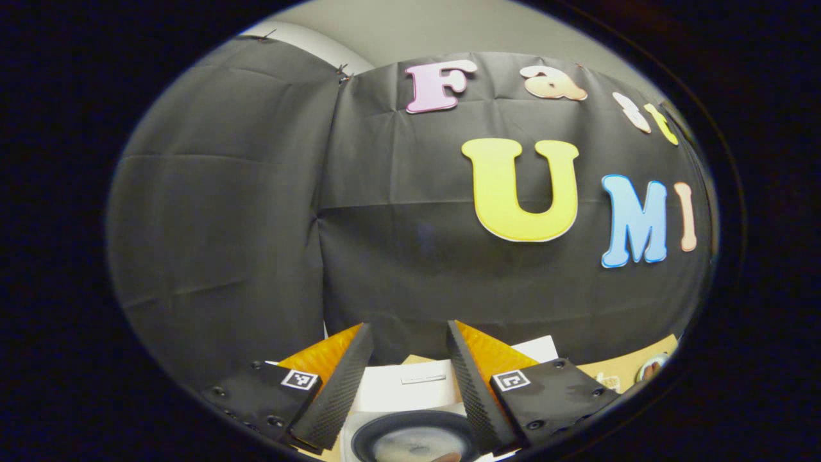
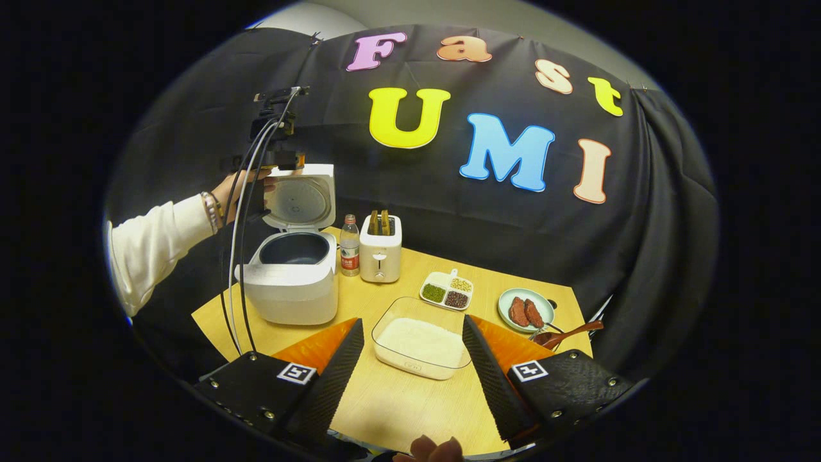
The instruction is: Close the left gripper, press the button to open the rice cooker; take a wooden spoon from the chopstick holder with the right hand, scoop a spoonful of rice and pour it into the rice cooker, then put the wooden spoon back into the chopstick holder.
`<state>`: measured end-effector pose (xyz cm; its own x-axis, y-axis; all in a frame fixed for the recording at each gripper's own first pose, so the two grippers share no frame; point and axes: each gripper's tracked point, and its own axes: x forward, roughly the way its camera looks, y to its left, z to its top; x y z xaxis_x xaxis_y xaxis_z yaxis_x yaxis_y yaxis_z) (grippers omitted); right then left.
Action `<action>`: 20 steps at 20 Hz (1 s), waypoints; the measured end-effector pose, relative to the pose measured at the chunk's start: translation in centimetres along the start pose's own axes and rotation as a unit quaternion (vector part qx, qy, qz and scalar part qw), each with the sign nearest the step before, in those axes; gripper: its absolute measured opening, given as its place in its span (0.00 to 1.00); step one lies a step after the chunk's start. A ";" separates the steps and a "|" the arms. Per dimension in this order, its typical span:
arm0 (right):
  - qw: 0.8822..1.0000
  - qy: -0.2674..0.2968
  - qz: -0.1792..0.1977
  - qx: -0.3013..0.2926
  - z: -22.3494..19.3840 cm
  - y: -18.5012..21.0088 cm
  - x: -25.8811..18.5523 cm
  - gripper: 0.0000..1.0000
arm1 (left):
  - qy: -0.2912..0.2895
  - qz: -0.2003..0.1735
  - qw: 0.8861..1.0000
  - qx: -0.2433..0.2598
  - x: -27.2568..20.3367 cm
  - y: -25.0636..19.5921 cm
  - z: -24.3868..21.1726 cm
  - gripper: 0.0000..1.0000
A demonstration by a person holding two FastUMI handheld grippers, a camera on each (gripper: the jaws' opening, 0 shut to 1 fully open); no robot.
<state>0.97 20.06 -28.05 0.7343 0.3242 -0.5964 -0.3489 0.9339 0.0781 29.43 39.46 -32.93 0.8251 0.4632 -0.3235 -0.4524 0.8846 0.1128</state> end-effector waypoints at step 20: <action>0.999 0.027 0.021 0.023 -3.6 1.5 -2.0 0.95 | 0.168 -0.028 0.985 0.015 -11.5 -3.6 -20.9 0.86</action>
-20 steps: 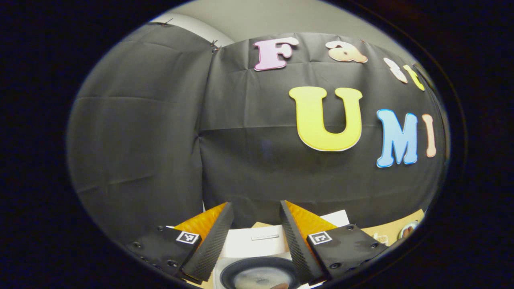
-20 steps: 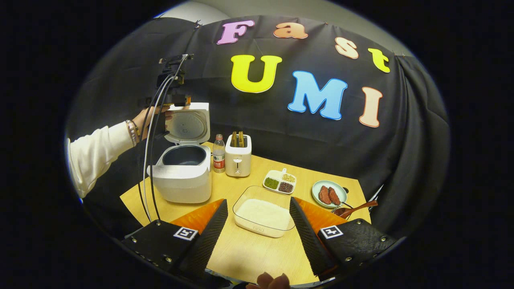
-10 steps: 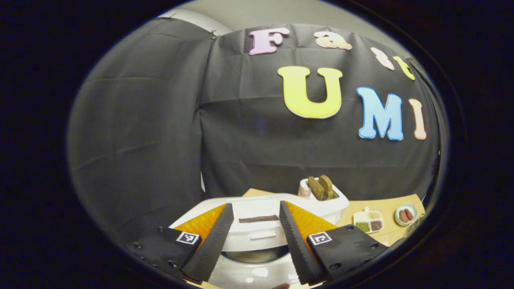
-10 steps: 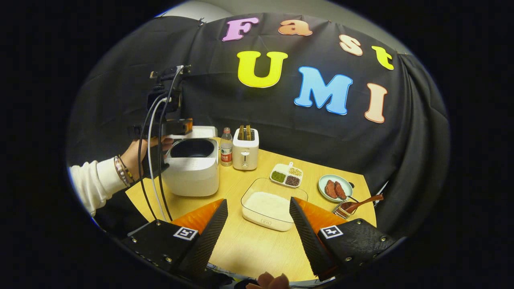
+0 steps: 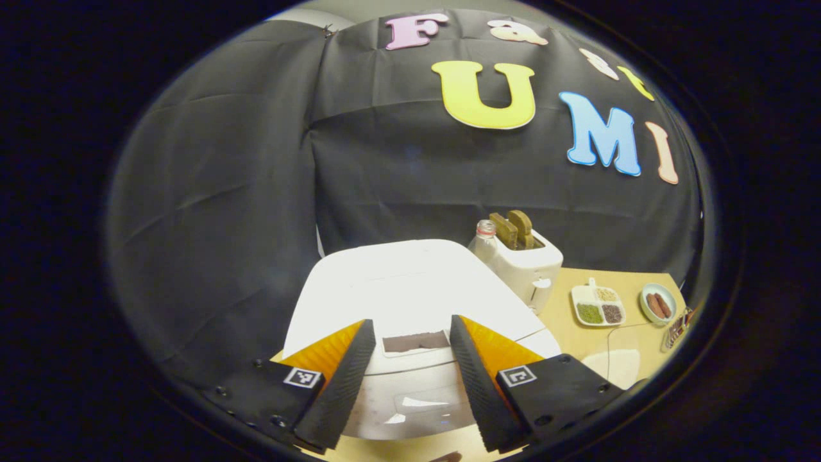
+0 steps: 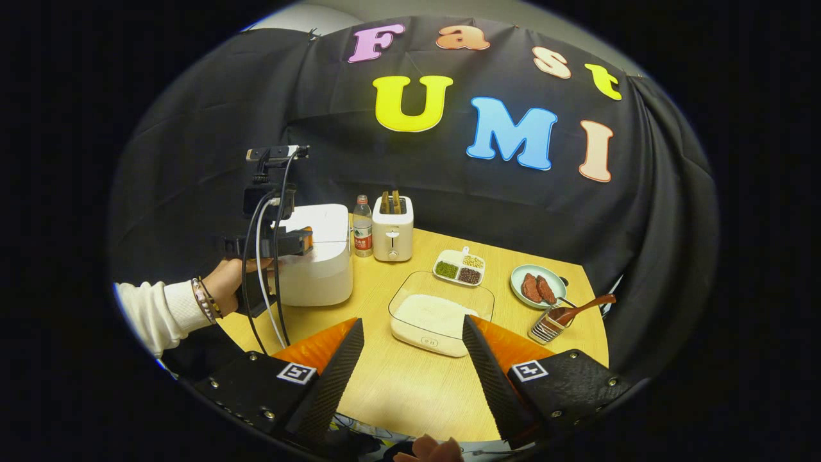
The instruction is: Close the left gripper, press the button to open the rice cooker; take a wooden spoon from the chopstick holder with the right hand, scoop a spoonful of rice and pour it into the rice cooker, then put the wooden spoon back into the chopstick holder.
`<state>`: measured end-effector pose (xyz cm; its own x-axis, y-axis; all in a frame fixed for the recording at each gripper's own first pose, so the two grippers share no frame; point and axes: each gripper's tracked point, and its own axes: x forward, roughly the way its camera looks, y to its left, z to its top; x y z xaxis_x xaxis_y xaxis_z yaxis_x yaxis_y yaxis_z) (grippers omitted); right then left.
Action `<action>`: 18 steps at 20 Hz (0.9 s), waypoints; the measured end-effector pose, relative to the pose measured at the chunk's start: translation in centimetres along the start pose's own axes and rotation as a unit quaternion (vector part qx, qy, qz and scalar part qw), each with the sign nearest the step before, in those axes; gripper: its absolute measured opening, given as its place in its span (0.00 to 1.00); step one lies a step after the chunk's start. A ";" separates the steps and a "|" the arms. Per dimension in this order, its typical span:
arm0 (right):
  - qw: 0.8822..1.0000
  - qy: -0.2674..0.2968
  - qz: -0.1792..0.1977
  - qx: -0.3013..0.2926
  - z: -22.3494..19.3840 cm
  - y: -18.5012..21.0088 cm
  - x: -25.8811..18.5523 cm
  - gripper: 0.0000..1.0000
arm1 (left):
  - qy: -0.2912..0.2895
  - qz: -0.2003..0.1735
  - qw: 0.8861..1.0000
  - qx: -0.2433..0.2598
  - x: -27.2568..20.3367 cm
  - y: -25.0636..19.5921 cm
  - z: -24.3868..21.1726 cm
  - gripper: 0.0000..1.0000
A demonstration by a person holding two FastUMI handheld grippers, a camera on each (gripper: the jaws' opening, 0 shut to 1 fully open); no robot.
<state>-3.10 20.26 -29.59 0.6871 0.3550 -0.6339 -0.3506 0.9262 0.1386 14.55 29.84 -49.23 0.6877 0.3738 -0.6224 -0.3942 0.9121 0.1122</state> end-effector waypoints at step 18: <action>0.999 -0.017 0.020 0.042 -1.9 -2.7 -2.3 0.95 | 0.034 0.019 0.999 -0.007 0.0 -0.5 0.0 0.89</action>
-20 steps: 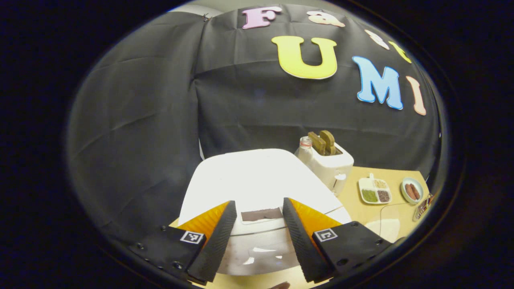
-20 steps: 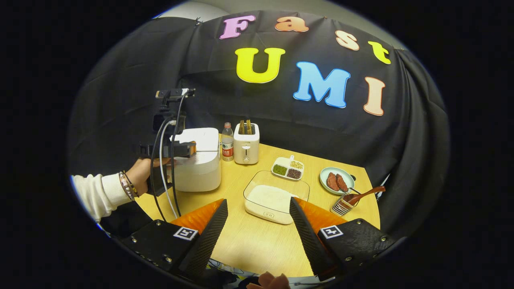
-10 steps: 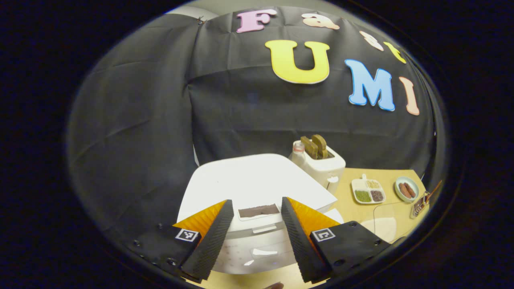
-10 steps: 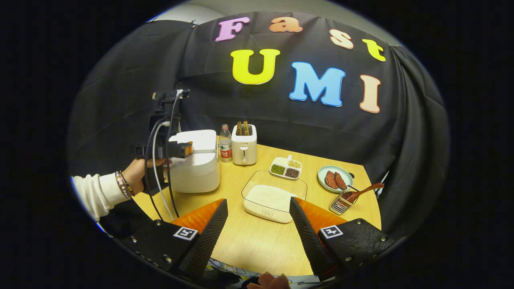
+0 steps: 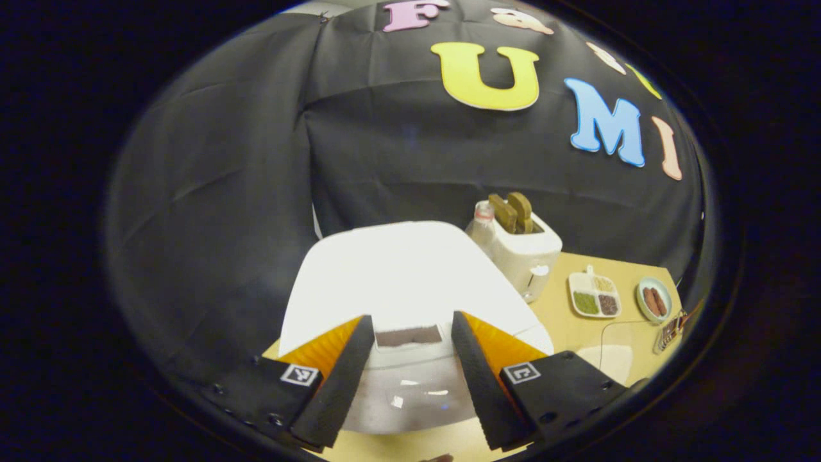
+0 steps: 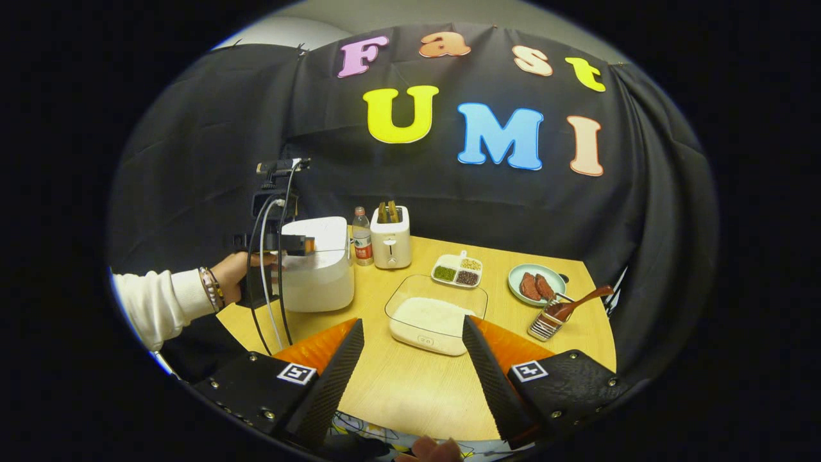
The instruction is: Close the left gripper, press the button to open the rice cooker; take a wooden spoon from the chopstick holder with the right hand, scoop a spoonful of rice and pour it into the rice cooker, then put the wooden spoon back into the chopstick holder.
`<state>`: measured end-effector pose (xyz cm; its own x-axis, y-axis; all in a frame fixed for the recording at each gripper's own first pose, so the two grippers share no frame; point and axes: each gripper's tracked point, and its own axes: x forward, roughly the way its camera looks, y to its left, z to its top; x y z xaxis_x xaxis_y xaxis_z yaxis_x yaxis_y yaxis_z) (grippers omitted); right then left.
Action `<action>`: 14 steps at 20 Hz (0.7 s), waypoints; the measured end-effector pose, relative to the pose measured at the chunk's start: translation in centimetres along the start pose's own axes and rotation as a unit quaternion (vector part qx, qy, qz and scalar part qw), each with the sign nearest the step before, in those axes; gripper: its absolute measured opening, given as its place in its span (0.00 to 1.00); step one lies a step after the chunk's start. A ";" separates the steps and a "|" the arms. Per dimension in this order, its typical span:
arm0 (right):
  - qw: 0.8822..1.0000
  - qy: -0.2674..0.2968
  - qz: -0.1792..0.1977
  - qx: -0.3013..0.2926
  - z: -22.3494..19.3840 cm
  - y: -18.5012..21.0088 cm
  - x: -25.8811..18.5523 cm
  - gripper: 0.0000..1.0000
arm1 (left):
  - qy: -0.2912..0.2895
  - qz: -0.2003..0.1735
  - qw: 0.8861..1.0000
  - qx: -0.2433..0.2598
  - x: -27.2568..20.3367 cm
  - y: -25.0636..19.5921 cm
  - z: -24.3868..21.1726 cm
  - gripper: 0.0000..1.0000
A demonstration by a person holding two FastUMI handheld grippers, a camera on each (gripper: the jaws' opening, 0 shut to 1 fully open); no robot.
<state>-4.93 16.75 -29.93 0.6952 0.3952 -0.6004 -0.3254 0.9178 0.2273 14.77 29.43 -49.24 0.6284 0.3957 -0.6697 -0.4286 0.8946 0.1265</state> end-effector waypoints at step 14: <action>0.999 -0.020 -0.035 0.011 1.2 -4.1 -1.0 0.96 | -0.060 -0.015 0.998 -0.019 -7.5 -1.7 6.3 0.94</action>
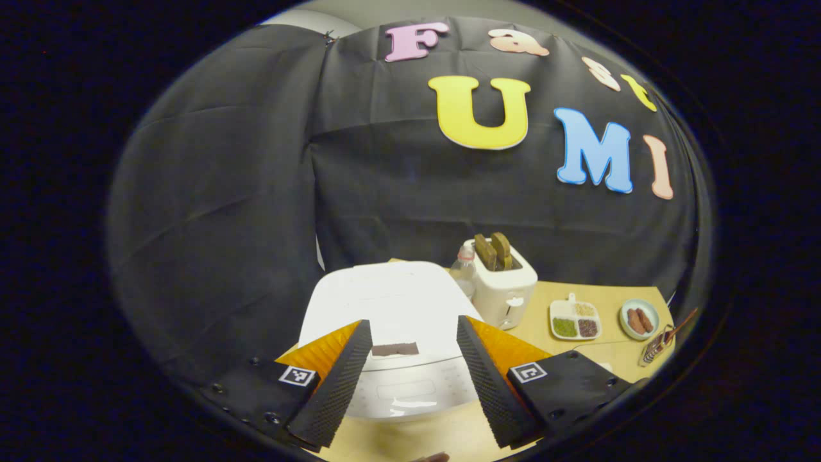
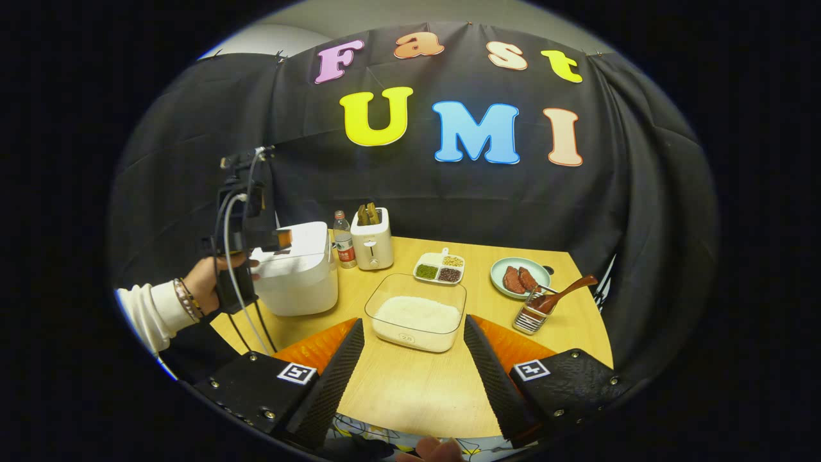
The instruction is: Close the left gripper, press the button to open the rice cooker; take a wooden spoon from the chopstick holder with the right hand, scoop a spoonful of rice and pour it into the rice cooker, then put the wooden spoon back into the chopstick holder.
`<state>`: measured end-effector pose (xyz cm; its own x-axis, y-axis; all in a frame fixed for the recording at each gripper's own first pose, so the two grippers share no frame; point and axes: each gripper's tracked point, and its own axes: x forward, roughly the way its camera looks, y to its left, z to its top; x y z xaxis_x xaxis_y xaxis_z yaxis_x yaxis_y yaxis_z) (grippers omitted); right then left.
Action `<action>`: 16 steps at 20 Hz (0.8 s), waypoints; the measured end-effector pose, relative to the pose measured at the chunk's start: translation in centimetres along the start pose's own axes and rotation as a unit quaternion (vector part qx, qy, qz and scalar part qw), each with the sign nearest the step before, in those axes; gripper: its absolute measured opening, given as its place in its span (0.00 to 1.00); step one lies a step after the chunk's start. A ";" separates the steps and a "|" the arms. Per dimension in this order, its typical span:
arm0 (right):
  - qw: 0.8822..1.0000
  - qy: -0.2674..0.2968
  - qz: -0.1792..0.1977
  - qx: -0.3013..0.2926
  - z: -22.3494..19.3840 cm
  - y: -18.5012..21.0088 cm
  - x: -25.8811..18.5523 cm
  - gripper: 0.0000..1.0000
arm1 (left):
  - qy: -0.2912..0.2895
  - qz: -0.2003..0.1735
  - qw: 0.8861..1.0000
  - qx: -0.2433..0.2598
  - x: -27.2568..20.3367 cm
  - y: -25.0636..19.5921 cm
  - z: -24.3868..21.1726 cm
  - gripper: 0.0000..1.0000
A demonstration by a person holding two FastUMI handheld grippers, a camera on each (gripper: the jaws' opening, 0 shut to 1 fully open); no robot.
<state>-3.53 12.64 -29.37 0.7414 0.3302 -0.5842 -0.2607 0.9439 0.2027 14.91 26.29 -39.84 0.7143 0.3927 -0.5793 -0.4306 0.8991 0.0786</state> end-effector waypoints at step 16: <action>0.977 -0.191 -0.093 -0.035 17.0 -14.7 -10.6 0.95 | -0.240 -0.108 0.965 0.007 -39.2 -14.1 19.1 0.94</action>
<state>2.93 -4.75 -12.82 0.9529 0.1424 -0.2677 -0.1313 0.9896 0.0589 3.50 1.92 -2.79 0.9611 0.2379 -0.1403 -0.2388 0.9710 0.0106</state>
